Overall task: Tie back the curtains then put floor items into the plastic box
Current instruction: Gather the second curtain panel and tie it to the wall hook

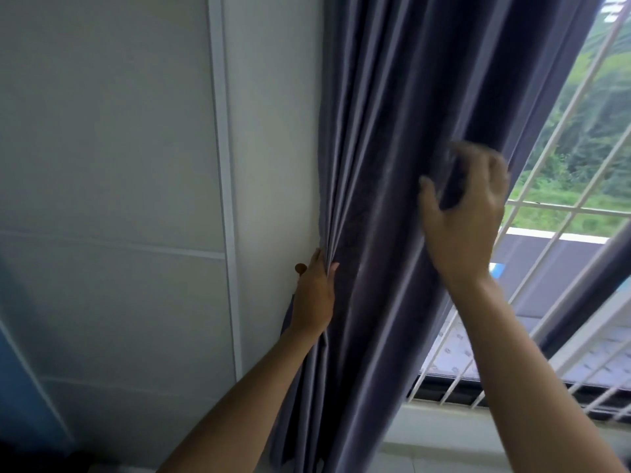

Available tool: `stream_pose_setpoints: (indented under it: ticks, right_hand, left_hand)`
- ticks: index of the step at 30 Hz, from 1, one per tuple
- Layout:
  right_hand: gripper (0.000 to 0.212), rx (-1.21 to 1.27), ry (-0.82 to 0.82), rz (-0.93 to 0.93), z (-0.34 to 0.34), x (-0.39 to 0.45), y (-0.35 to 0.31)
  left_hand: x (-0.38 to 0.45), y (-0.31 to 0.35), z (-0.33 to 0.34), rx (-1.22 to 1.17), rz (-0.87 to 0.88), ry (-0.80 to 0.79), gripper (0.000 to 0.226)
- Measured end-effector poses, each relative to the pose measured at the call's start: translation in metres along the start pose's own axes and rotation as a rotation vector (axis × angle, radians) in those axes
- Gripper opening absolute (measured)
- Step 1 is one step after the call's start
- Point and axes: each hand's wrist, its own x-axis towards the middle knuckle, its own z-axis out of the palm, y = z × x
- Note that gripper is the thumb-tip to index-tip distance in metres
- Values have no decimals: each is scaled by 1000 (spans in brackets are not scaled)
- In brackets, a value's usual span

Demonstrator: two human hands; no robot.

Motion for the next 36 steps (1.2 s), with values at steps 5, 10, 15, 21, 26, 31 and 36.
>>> stream_pose_setpoints:
  ticks: [5,10,15,21,26,31,36]
  right_hand:
    - [68,104,-122,244,23,19,18]
    - [44,-4,-395,332,53,-31,45]
    - [29,-173,-715,338,75,-114,65]
    - [28,-209,-971,367,80,-181,62]
    - [31,-140,-905,341,88,-187,53]
    - [30,-130,-896,335,92,-184,46]
    - [31,-165,-968,339,96,-187,46]
  left_hand:
    - [-1,3,1,-15,15,-22,68]
    - [0,0,1,21,39,-3,69]
    - [0,2,-2,-10,31,13,75]
    - [-3,-3,9,-60,-55,-41,77]
    - [-15,-1,14,-156,-92,-126,79]
    - [-15,6,9,-112,-93,-104,56]
    - [-11,8,3,-43,-89,-19,27]
